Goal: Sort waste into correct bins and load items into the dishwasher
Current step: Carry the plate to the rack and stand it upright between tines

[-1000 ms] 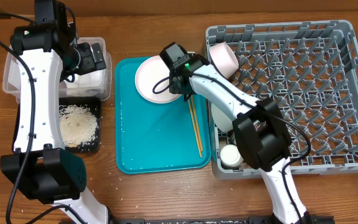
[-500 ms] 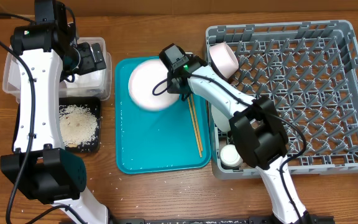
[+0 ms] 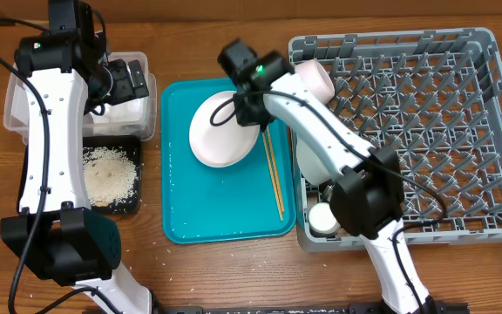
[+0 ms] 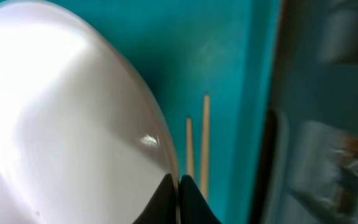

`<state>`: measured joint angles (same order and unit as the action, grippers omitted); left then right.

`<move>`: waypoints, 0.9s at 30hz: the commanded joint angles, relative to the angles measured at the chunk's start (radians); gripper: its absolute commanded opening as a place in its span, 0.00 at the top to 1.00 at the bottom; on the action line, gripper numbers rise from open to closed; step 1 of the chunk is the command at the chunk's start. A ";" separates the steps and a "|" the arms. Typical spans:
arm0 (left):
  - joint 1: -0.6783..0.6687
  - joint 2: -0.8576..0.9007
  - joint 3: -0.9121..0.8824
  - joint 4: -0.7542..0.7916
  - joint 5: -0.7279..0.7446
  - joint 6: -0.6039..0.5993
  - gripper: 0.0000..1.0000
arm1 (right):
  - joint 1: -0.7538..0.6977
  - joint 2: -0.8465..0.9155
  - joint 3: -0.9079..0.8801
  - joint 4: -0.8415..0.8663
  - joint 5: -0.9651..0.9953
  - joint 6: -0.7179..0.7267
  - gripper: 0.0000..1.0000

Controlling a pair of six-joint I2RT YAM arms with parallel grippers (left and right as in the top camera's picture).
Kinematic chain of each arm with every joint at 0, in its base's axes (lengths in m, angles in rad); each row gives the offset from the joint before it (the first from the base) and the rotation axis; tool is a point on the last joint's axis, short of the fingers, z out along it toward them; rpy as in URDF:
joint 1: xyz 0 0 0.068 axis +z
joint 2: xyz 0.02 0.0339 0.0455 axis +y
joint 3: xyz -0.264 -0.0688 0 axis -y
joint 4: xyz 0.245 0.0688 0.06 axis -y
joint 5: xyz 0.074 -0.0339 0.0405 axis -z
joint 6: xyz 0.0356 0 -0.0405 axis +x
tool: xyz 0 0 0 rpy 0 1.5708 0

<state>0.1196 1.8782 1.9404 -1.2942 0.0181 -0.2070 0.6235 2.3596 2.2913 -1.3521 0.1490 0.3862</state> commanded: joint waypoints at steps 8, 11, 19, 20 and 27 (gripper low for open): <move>-0.002 -0.003 0.020 0.000 0.000 0.012 0.00 | -0.034 -0.288 0.357 -0.331 0.350 -0.072 0.96; -0.002 -0.003 0.020 0.000 0.000 0.012 0.00 | -0.052 -0.349 0.356 -0.342 0.418 -0.069 0.96; -0.002 -0.003 0.020 0.001 0.000 0.012 0.00 | -0.119 -0.429 0.308 -0.342 0.685 -0.069 0.96; -0.002 -0.003 0.020 0.000 0.000 0.012 0.00 | -0.134 -0.429 0.289 -0.342 0.716 -0.068 0.96; -0.002 -0.003 0.020 0.000 0.000 0.012 0.00 | -0.205 -0.428 0.017 -0.329 1.057 0.105 0.96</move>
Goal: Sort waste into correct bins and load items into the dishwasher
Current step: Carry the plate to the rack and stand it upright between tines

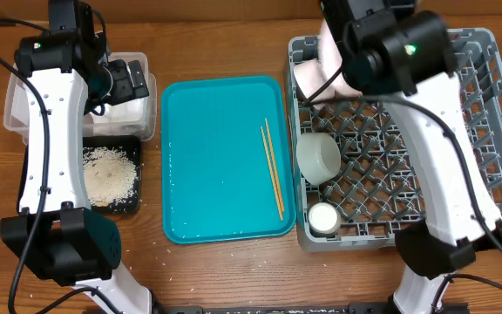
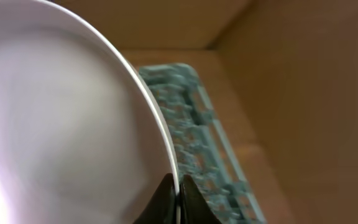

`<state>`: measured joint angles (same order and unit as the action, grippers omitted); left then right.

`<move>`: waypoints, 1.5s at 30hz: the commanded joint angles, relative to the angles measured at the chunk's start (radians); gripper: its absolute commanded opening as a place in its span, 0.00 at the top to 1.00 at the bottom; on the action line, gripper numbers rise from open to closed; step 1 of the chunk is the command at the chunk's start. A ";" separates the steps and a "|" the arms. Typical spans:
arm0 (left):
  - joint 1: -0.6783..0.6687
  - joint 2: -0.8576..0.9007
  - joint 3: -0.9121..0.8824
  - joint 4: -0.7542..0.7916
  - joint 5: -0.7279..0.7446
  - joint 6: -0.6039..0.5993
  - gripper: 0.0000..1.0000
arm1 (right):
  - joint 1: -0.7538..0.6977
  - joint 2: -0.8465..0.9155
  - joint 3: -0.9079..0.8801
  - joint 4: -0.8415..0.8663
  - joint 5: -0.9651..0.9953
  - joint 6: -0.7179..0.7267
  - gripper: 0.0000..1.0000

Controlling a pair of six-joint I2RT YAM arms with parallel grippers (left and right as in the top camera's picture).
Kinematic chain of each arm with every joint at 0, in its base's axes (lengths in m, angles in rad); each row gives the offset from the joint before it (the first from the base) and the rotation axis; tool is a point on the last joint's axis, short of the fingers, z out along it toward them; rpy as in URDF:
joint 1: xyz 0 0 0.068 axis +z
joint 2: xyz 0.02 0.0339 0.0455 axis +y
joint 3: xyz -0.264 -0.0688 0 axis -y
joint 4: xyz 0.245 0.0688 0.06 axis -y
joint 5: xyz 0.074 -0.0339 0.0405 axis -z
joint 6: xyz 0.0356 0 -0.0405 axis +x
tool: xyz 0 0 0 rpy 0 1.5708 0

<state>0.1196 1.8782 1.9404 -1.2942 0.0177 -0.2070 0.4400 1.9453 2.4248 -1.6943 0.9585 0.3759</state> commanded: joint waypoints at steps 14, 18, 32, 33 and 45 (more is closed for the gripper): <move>-0.003 -0.003 0.020 0.000 0.001 0.012 0.00 | -0.027 -0.014 -0.684 0.462 0.341 0.179 0.96; -0.002 -0.003 0.020 0.000 0.001 0.012 0.00 | -0.026 -0.014 -0.724 0.531 0.241 0.179 0.96; -0.002 -0.003 0.020 0.000 0.001 0.012 0.00 | -0.018 -0.081 -0.584 0.451 -0.193 0.027 0.34; -0.002 -0.003 0.020 0.000 0.001 0.012 0.00 | -0.018 -0.092 -0.552 0.432 -0.238 0.002 0.33; -0.002 -0.003 0.020 0.000 0.001 0.012 0.00 | 0.149 -0.064 -0.500 0.505 -0.780 -0.141 0.31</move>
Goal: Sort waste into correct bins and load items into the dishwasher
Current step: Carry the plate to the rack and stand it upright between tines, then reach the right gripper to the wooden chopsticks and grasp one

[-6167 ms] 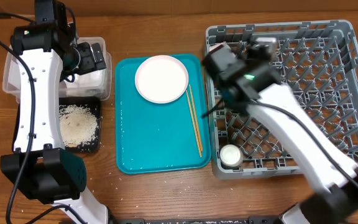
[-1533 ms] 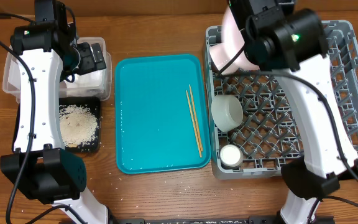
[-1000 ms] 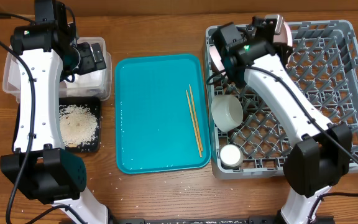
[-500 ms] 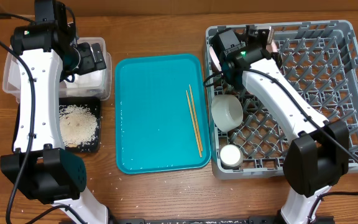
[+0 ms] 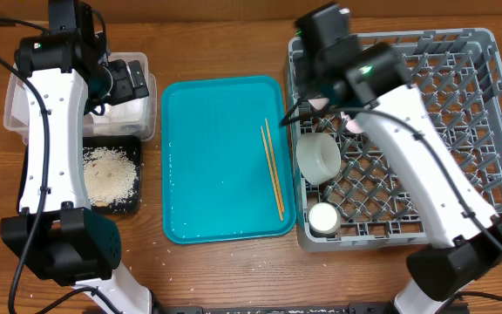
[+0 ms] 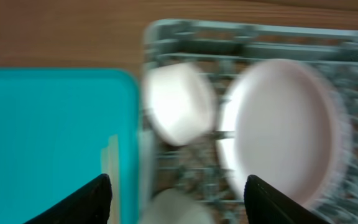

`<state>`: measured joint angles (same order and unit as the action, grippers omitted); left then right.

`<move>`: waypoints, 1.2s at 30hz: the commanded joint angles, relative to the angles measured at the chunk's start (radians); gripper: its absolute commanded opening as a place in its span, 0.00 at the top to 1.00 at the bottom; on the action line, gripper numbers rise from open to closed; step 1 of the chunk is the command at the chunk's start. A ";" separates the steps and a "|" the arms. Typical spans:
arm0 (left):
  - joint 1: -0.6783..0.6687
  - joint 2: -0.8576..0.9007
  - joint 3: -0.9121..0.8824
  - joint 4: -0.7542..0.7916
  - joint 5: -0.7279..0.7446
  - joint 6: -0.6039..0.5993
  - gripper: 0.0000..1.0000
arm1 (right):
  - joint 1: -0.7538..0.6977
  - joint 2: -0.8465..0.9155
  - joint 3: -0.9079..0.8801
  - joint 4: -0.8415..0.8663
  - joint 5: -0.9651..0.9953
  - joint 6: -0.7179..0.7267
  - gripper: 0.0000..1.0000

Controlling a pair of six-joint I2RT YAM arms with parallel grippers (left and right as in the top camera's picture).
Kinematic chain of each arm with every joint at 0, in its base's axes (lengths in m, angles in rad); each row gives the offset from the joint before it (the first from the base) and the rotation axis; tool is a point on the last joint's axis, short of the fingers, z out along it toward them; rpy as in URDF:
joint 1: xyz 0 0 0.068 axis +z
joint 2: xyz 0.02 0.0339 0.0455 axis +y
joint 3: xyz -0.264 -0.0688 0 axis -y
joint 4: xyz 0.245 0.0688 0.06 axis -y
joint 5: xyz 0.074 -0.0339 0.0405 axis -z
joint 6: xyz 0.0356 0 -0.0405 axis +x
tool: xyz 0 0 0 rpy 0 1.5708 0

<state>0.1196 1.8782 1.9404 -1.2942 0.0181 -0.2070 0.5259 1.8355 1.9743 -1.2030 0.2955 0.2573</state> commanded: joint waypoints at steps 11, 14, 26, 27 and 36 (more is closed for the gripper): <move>-0.002 -0.003 0.020 0.000 0.000 0.012 0.00 | 0.182 0.251 -0.202 0.141 -0.229 0.005 0.35; -0.002 -0.003 0.020 0.000 0.000 0.012 0.00 | 0.178 0.294 -0.203 0.146 -0.245 0.004 0.35; -0.002 -0.003 0.020 0.000 0.000 0.012 0.00 | 0.170 0.408 -0.203 0.161 -0.245 0.002 0.37; -0.002 -0.003 0.020 0.000 0.000 0.012 0.00 | 0.169 0.415 -0.203 0.163 -0.245 0.000 0.37; -0.002 -0.003 0.020 0.000 0.000 0.012 0.00 | 0.166 0.434 -0.213 0.179 -0.207 0.000 0.38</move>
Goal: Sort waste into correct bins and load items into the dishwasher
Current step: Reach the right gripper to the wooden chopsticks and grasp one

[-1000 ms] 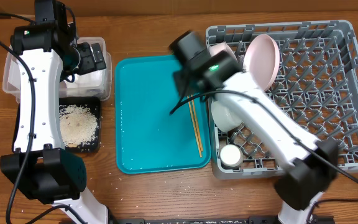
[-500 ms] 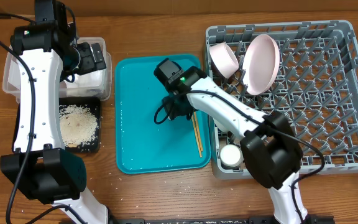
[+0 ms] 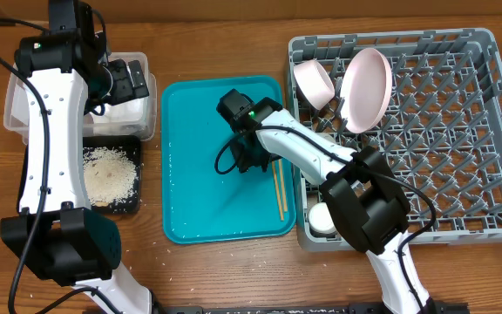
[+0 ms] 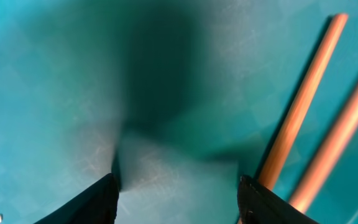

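Two wooden chopsticks [image 3: 278, 194] lie side by side on the right part of the teal tray [image 3: 199, 201]. My right gripper [image 3: 249, 160] is low over the tray just left of them. In the right wrist view the gripper [image 4: 182, 198] is open wide with only tray between its fingers [image 4: 104, 199], and the chopsticks [image 4: 300, 106] lie just beyond the right finger. A pale pink plate [image 3: 366, 77] stands on edge in the grey dish rack [image 3: 460, 131], next to a pink cup [image 3: 314, 80]. My left gripper [image 3: 127, 80] hangs over the clear bin [image 3: 20, 109]; its jaws are unclear.
A black tray with rice [image 3: 111, 174] sits below the clear bin at the left. A white cup [image 3: 323, 218] sits in the rack's near left corner. The right arm crosses the rack's left edge. Rice grains are scattered on the wooden table [image 3: 234, 270].
My right gripper, still open, has moved from above the rack's left end down to the tray, just left of the chopsticks. The plate stays standing in the rack. The left arm is unmoved.
My right gripper was shut on the rim of the plate on the tray. Then it held the plate high over the rack. Then the plate stood in the rack and the gripper was open above it. Now the gripper is open at the chopsticks.
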`<state>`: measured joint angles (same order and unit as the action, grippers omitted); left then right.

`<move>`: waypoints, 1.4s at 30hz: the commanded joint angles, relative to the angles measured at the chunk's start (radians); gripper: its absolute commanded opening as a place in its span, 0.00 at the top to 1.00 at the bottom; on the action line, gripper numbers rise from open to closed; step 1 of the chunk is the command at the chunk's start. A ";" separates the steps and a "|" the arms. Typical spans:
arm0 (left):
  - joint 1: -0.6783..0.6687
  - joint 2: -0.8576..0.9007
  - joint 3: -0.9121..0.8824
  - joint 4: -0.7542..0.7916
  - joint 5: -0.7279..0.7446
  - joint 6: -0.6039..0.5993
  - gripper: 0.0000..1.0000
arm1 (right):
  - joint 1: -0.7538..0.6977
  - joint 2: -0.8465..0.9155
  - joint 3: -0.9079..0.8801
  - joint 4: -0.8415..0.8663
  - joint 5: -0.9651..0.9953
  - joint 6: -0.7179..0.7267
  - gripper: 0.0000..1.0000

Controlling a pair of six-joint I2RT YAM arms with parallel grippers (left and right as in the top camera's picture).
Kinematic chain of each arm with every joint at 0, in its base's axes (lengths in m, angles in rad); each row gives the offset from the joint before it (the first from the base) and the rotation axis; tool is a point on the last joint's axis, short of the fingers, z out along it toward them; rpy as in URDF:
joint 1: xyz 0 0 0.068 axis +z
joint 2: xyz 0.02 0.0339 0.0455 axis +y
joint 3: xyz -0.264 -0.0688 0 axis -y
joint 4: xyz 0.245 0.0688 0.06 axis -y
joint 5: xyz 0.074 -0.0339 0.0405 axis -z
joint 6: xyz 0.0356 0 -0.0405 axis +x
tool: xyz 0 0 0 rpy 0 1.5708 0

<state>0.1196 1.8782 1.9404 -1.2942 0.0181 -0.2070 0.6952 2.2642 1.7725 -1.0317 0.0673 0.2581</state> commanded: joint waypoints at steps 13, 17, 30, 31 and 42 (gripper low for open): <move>-0.002 -0.003 0.020 0.000 0.000 0.012 0.00 | -0.004 -0.046 -0.005 0.023 0.127 -0.001 0.45; -0.002 -0.003 0.020 0.000 0.000 0.012 0.00 | -0.004 -0.044 -0.005 0.049 0.160 -0.001 0.46; -0.002 -0.003 0.020 0.000 0.000 0.012 0.00 | -0.006 -0.045 -0.005 0.061 0.216 0.001 0.45; -0.002 -0.003 0.020 0.000 0.000 0.012 0.00 | -0.007 -0.041 -0.005 0.058 0.212 0.002 0.45; -0.002 -0.003 0.020 0.000 0.000 0.012 0.00 | -0.047 -0.010 -0.050 -0.007 -0.040 0.027 0.46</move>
<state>0.1196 1.8782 1.9404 -1.2942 0.0181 -0.2070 0.6662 2.2620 1.7588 -1.0088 0.1455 0.2714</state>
